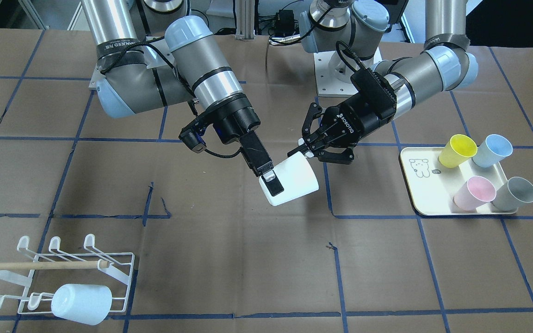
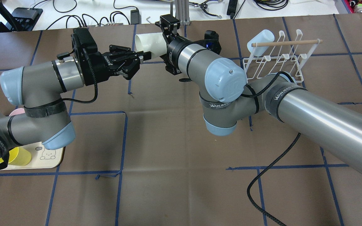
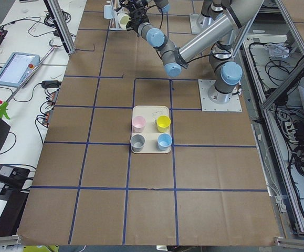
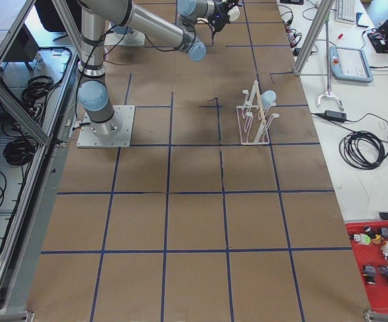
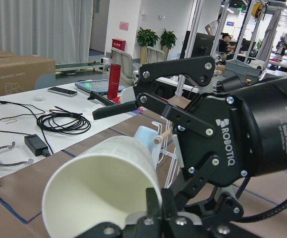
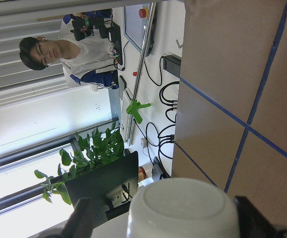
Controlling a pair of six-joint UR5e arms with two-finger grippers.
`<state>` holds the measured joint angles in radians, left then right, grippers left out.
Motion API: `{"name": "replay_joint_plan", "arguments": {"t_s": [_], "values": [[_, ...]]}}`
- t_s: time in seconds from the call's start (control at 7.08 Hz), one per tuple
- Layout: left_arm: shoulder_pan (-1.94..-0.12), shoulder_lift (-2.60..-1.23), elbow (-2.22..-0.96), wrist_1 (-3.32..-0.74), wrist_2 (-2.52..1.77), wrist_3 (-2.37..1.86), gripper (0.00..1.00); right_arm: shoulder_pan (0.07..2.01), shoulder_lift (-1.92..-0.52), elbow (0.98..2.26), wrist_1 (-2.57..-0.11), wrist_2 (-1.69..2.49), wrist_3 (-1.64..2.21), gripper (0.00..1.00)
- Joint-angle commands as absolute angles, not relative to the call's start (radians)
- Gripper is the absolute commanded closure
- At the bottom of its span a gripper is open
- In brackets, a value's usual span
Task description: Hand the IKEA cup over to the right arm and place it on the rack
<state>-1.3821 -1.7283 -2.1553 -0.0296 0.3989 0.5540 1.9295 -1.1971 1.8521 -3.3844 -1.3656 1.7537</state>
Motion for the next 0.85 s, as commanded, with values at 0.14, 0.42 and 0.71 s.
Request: {"name": "replay_joint_plan", "arguments": {"t_s": [0.14,0.42,0.71], "values": [[-1.382,-1.724,-2.155,-0.031,0.399,0.554,0.94,1.93,-1.186,1.842,-3.379,-1.359,1.756,0.02],[-1.382,-1.717,-2.157,-0.031,0.397,0.554,0.93,1.93,-1.186,1.845,-3.378,-1.362,1.756,0.08],[-1.382,-1.715,-2.157,-0.031,0.397,0.552,0.93,1.93,-1.186,1.845,-3.378,-1.359,1.756,0.27]]}}
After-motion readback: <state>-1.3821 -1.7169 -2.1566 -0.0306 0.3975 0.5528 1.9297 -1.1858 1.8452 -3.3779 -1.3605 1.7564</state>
